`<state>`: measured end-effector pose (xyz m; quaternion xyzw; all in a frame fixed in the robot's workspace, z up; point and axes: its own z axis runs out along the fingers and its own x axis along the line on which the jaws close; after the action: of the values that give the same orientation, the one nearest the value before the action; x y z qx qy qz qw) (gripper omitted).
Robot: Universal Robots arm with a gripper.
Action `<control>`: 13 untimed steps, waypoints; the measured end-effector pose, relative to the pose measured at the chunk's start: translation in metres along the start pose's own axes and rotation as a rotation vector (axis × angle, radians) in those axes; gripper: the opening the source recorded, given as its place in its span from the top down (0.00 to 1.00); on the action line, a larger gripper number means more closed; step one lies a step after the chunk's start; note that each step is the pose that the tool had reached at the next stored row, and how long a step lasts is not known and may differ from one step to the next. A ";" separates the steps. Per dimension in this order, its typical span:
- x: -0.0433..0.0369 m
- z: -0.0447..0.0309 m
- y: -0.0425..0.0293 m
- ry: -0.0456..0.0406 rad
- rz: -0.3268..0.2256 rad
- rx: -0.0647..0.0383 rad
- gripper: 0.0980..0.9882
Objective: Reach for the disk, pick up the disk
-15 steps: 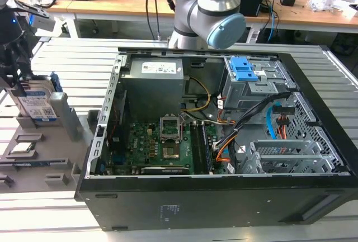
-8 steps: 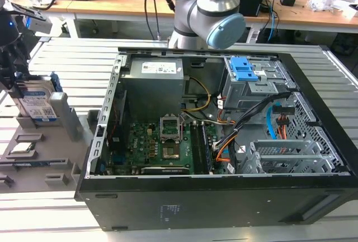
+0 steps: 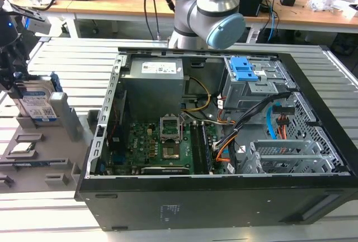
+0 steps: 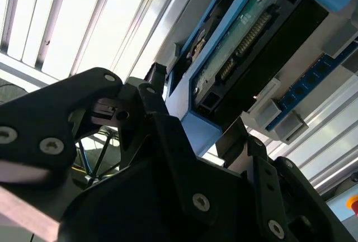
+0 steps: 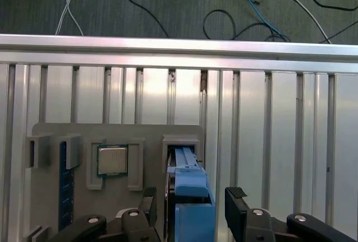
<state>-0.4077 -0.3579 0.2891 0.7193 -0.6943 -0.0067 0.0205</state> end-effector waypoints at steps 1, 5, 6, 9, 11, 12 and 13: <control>0.0000 0.0000 0.0000 0.0000 0.000 0.000 0.43; 0.0000 0.0000 0.0000 0.0000 0.000 0.000 0.67; 0.0000 0.0000 0.0000 0.0000 0.000 0.000 0.70; 0.0000 0.0000 0.0000 0.0001 0.000 0.000 0.70; 0.0000 0.0000 0.0000 0.0002 0.000 0.000 0.70; 0.0000 0.0000 0.0000 0.0003 0.000 0.000 0.70; 0.0000 0.0000 0.0000 0.0002 0.000 0.000 0.70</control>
<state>-0.4077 -0.3579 0.2891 0.7193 -0.6943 -0.0067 0.0206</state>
